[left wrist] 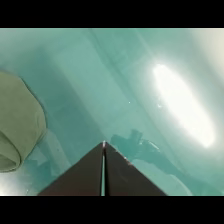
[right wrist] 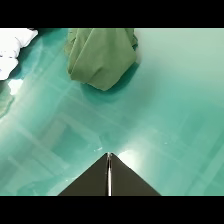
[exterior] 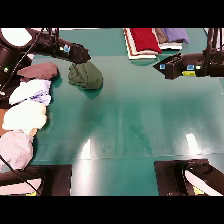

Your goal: Fold the shirts.

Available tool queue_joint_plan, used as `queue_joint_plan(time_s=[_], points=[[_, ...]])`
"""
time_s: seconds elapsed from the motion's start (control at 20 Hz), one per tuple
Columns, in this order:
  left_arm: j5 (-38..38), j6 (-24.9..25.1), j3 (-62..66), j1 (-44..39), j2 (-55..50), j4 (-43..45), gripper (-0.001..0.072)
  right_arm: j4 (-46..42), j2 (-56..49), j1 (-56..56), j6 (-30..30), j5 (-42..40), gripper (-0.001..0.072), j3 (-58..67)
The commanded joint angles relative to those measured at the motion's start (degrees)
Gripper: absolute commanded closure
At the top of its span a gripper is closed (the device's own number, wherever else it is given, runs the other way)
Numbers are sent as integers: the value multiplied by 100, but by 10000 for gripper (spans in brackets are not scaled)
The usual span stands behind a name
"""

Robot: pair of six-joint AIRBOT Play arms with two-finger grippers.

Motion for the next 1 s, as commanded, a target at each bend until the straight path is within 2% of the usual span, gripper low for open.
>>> queue_joint_plan(time_s=[0.0,0.2,0.25,0.3,0.35,0.4,0.5,0.75,0.95], points=[[114,-24,-2,0,2,-111,678,0,-2,-2,2,0,691,7],[402,59,-2,0,-9,-299,676,0,-2,-2,2,-2,692,7],[568,63,-2,2,-31,-70,604,4,-2,-2,2,-2,692,7],[697,-129,-4,2,-74,389,249,33,-2,0,4,0,692,7],[739,-568,-4,2,-168,933,81,76,-2,0,4,2,692,7],[686,-1025,-4,2,-319,1572,85,164,0,0,4,15,692,7],[439,-1419,-4,2,-748,2299,85,219,0,0,7,26,692,7],[94,-1397,-2,2,-2022,2243,84,354,0,0,7,26,691,7],[170,-1397,-2,2,-2334,2223,87,354,0,0,7,24,691,7]])
